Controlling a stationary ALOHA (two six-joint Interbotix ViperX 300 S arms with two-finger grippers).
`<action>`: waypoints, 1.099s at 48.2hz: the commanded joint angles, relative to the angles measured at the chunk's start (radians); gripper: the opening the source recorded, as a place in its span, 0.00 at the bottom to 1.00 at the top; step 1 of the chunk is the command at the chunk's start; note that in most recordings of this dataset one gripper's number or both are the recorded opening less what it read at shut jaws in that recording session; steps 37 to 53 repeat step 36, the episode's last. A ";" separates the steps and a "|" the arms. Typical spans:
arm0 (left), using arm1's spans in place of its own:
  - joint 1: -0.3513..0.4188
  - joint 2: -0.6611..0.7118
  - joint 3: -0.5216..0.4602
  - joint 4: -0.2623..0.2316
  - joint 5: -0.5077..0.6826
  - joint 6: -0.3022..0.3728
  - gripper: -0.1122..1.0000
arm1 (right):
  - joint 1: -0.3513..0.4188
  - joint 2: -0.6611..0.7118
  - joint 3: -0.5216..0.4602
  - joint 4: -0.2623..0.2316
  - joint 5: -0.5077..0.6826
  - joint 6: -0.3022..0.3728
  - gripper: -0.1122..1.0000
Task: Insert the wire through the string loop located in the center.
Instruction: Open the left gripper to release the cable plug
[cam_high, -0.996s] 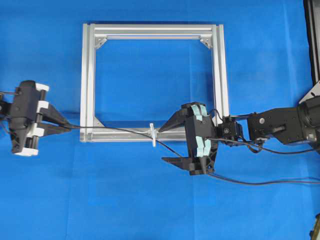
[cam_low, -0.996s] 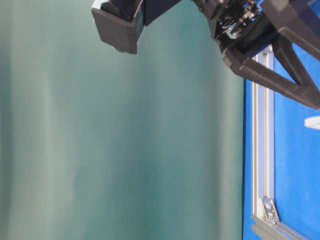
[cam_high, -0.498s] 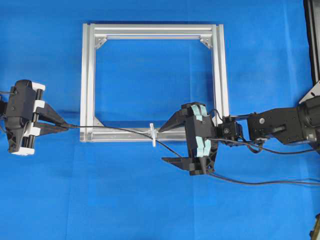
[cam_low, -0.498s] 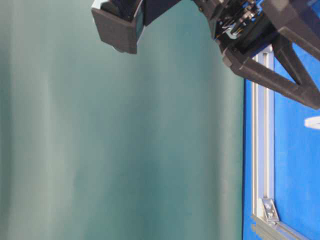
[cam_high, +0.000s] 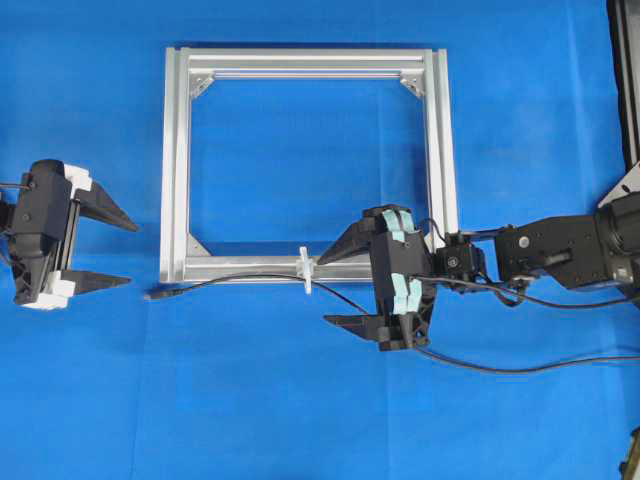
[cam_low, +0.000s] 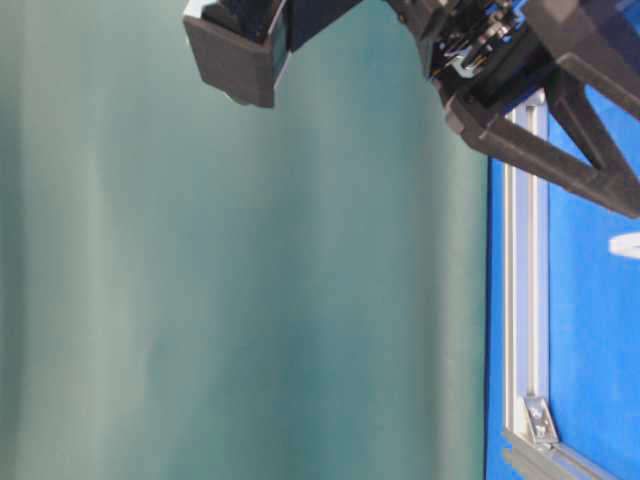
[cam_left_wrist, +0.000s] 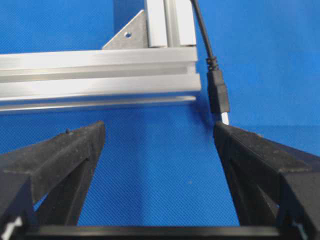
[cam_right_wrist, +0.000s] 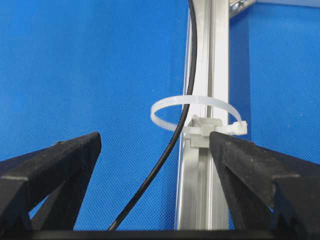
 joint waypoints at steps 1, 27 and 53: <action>0.003 -0.008 -0.018 0.003 -0.003 -0.003 0.86 | 0.003 -0.040 -0.008 -0.002 -0.002 -0.002 0.93; 0.003 -0.008 -0.106 0.006 -0.005 0.002 0.87 | -0.006 -0.172 -0.006 -0.002 0.069 -0.002 0.93; 0.005 -0.011 -0.121 0.006 -0.005 0.002 0.87 | -0.008 -0.209 -0.005 -0.003 0.098 -0.003 0.93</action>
